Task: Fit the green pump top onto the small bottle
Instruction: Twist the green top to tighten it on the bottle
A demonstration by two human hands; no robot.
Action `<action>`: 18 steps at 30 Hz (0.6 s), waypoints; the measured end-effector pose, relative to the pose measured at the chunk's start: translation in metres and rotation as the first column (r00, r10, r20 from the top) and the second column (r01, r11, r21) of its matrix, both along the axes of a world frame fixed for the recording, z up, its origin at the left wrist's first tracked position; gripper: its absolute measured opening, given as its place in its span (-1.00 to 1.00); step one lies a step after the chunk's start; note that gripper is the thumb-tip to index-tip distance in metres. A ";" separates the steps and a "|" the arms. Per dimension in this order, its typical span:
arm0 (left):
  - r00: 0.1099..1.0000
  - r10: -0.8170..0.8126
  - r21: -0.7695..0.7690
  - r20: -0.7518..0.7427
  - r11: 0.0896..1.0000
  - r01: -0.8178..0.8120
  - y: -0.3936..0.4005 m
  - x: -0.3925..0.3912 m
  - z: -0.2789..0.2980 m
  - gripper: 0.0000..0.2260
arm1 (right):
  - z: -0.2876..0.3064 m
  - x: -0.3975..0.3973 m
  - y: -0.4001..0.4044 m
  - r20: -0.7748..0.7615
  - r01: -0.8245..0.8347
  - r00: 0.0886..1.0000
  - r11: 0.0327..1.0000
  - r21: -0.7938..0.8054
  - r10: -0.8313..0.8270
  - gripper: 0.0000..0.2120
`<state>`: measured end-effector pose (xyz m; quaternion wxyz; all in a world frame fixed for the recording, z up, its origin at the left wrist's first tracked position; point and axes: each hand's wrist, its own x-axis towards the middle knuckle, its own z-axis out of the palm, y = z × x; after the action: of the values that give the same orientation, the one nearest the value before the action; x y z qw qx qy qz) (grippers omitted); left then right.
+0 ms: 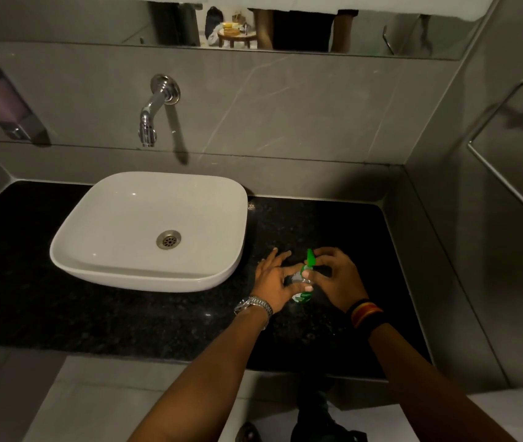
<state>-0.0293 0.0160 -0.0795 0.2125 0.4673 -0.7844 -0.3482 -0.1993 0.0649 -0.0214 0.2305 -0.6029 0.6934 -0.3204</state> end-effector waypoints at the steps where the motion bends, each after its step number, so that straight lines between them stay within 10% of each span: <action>1: 1.000 0.000 -0.001 -0.002 1.000 0.000 0.000 0.000 0.000 -0.50 | 0.000 0.000 -0.001 -0.017 0.041 0.999 0.999 -0.010 -0.041 -0.73; 10: 1.000 -0.002 -0.010 0.010 1.000 0.002 0.000 0.000 -0.001 -0.49 | -0.005 -0.006 0.002 0.269 0.004 0.963 0.996 0.085 -0.027 -0.68; 15: 1.000 0.002 -0.008 0.006 1.000 -0.002 -0.001 -0.001 -0.001 -0.51 | -0.005 -0.003 0.000 0.193 0.150 0.968 0.987 0.062 -0.159 -0.61; 18: 1.000 0.007 -0.011 0.025 1.000 -0.007 0.000 -0.001 0.000 -0.53 | -0.006 -0.009 0.000 0.171 -0.029 0.985 0.998 0.057 0.019 -0.56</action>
<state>-0.0302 0.0155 -0.0793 0.2062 0.4733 -0.7873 -0.3372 -0.2088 0.0652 -0.0278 0.3106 -0.5745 0.6730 -0.3473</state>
